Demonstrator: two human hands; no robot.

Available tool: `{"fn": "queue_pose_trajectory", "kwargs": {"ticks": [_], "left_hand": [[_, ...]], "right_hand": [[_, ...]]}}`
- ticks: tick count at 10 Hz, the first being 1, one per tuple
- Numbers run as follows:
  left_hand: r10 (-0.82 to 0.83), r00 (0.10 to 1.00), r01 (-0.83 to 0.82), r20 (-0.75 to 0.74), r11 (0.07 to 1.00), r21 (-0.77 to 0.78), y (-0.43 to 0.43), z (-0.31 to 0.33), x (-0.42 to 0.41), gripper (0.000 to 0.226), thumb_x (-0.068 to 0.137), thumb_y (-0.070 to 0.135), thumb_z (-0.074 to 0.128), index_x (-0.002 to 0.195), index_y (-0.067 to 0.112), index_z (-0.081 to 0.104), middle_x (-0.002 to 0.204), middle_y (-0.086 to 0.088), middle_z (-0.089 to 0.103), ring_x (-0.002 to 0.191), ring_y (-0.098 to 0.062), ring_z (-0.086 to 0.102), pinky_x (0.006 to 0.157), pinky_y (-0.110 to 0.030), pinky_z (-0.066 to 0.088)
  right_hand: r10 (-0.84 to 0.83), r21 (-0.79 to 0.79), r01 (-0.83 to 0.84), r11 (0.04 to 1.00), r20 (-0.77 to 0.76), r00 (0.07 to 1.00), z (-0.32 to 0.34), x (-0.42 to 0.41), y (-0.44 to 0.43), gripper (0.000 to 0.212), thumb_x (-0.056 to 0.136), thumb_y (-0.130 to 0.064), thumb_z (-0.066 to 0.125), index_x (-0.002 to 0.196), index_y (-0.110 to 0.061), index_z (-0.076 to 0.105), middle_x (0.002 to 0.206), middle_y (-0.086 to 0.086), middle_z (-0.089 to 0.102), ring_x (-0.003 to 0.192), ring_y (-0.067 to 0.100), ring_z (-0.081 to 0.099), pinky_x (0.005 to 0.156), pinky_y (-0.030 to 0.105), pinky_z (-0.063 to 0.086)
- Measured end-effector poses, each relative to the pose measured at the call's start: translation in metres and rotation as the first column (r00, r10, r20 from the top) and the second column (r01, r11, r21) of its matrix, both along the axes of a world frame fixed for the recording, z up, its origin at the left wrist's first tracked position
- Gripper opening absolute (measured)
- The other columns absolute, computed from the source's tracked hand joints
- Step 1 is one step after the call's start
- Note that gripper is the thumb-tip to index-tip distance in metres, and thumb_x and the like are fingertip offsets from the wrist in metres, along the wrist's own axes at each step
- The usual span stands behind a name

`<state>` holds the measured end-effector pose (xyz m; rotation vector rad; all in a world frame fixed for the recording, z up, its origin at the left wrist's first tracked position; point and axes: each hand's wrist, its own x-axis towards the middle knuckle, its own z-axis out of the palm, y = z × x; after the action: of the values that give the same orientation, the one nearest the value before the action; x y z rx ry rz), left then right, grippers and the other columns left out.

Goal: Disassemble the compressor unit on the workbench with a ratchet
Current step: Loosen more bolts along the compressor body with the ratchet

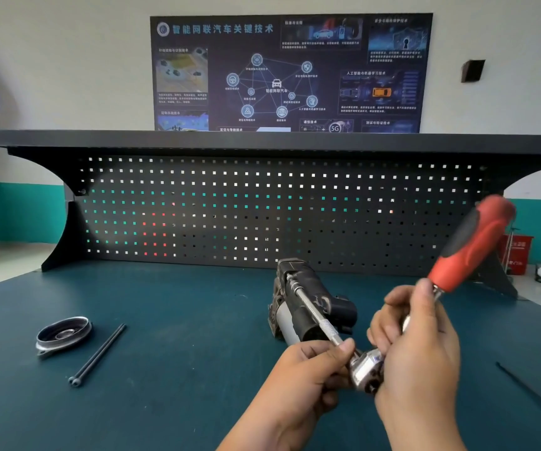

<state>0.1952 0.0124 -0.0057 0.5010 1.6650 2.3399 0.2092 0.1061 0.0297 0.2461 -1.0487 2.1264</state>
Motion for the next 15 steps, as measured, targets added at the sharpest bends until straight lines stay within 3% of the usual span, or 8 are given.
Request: {"fn": "queue_pose_trajectory", "kwargs": {"ticks": [2,5,6,7,9,10,12,15], "left_hand": [[-0.026,1.000,0.025,-0.016,1.000,-0.012,0.001,-0.003,-0.001,0.032,0.068,0.033,0.078,0.046,0.017,0.061,0.048,0.007,0.044,0.042,-0.003,0.034,0.044,-0.016,0.022],[0.006,0.997,-0.009,-0.083,1.000,-0.028,0.000,-0.003,0.002,0.023,0.061,0.024,0.063,0.077,0.008,0.057,0.080,-0.016,0.042,0.079,-0.027,0.035,0.066,-0.028,0.032],[-0.045,0.984,0.032,-0.173,0.996,-0.080,-0.003,-0.006,0.000,0.023,0.074,0.033,0.053,0.061,0.036,0.072,0.063,0.013,0.064,0.065,-0.004,0.061,0.070,-0.017,0.049],[0.035,0.986,-0.040,-0.161,0.999,-0.030,-0.001,-0.018,-0.011,0.021,0.082,0.038,0.054,0.070,0.036,0.072,0.071,0.014,0.064,0.073,-0.005,0.060,0.081,-0.029,0.048],[0.032,0.994,-0.033,-0.102,0.999,-0.011,0.002,-0.017,-0.015,0.015,0.069,0.040,0.064,0.060,0.029,0.069,0.060,0.011,0.058,0.059,-0.006,0.054,0.063,-0.023,0.045],[0.029,0.996,-0.029,-0.084,1.000,0.006,0.001,-0.020,-0.019,0.023,0.074,0.040,0.064,0.055,0.026,0.064,0.054,0.010,0.049,0.051,-0.006,0.045,0.055,-0.020,0.036],[0.017,0.991,-0.023,-0.132,0.999,-0.045,-0.004,-0.011,-0.013,0.037,0.087,0.038,0.055,0.053,0.028,0.068,0.049,0.013,0.054,0.045,0.002,0.050,0.048,-0.013,0.041],[0.103,0.992,-0.112,-0.072,0.985,-0.130,-0.001,-0.008,-0.010,0.049,0.088,0.039,0.059,0.041,0.026,0.061,0.039,0.011,0.047,0.034,0.001,0.044,0.041,-0.015,0.026]], "right_hand": [[-0.114,0.384,0.136,0.913,-0.080,0.990,-0.008,-0.001,-0.001,0.036,0.083,-0.053,0.048,0.065,-0.024,0.061,0.041,-0.007,0.035,0.038,0.004,0.030,0.041,0.019,0.029],[-0.188,0.725,0.457,0.515,-0.425,0.886,-0.011,0.003,-0.007,0.033,0.092,-0.051,0.043,0.082,-0.025,0.060,0.068,-0.016,0.062,0.056,-0.002,0.057,0.052,0.012,0.042],[-0.123,0.773,0.439,0.457,-0.434,0.892,-0.015,0.002,-0.008,0.055,0.094,-0.057,0.037,0.072,-0.014,0.065,0.060,0.002,0.061,0.052,0.016,0.059,0.050,0.034,0.046],[-0.111,0.800,0.418,0.431,-0.412,0.904,-0.017,0.003,-0.012,0.059,0.093,-0.059,0.036,0.072,-0.012,0.065,0.059,0.002,0.061,0.053,0.018,0.060,0.048,0.036,0.047],[-0.100,0.600,0.210,0.772,-0.212,0.972,-0.015,0.004,-0.018,0.026,0.084,-0.049,0.048,0.075,-0.030,0.064,0.049,-0.014,0.052,0.043,0.000,0.046,0.048,0.011,0.035],[0.017,0.265,0.002,0.964,-0.070,0.997,-0.010,0.004,-0.017,0.035,0.086,-0.045,0.055,0.060,-0.023,0.062,0.040,-0.005,0.034,0.037,0.002,0.029,0.039,0.014,0.027],[0.070,-0.223,-0.064,0.973,0.020,0.997,-0.004,-0.002,-0.010,0.056,0.099,-0.035,0.040,0.047,-0.022,0.056,0.037,-0.009,0.027,0.033,0.006,0.025,0.036,0.014,0.023],[-0.043,0.019,0.043,0.999,-0.026,0.999,-0.002,0.004,-0.011,0.041,0.087,-0.045,0.048,0.052,-0.026,0.057,0.040,-0.011,0.030,0.036,0.004,0.027,0.036,0.013,0.025]]}}
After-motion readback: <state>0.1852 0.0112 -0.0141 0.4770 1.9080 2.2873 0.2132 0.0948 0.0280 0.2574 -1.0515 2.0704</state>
